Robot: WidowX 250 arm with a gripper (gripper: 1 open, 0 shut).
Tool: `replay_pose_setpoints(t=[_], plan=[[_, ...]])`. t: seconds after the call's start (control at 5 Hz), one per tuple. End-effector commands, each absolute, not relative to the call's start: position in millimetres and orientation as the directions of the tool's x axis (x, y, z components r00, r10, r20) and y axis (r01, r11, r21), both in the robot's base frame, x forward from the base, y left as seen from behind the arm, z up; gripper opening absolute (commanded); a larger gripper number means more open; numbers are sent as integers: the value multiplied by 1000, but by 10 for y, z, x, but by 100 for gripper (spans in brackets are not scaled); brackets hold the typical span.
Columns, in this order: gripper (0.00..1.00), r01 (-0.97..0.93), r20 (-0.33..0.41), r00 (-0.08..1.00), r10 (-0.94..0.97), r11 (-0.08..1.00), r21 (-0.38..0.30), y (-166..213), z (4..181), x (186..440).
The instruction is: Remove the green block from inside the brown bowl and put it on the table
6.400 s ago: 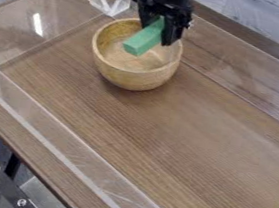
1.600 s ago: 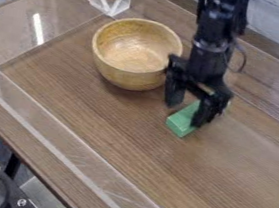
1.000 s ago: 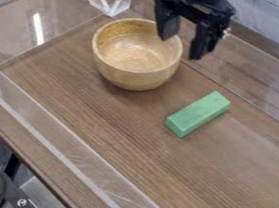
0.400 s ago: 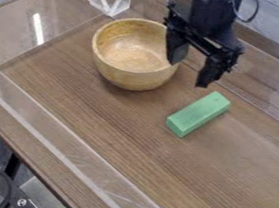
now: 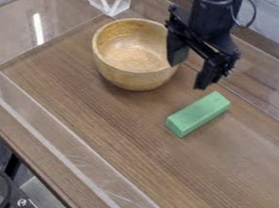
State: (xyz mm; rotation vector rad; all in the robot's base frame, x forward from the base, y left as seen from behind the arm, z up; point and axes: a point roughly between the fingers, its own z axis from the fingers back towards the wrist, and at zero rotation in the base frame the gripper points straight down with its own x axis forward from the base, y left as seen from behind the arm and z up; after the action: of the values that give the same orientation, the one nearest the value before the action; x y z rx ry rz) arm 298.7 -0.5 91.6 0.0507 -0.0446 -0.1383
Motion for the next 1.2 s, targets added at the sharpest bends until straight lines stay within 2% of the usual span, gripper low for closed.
replay_pose_setpoints(t=[0.0,0.4,0.6,0.8,1.0], plan=[[100,153,101,982,-159,986,59,-77,1046,3206],[100,181,142,971,-191,980,82,-151,1470,3117],[100,193,176,963,-204,978,79,-135,1421,3031],[100,192,173,964,-202,979,73,-92,1269,2943],[100,170,190,966,-174,985,34,-84,1236,2937]])
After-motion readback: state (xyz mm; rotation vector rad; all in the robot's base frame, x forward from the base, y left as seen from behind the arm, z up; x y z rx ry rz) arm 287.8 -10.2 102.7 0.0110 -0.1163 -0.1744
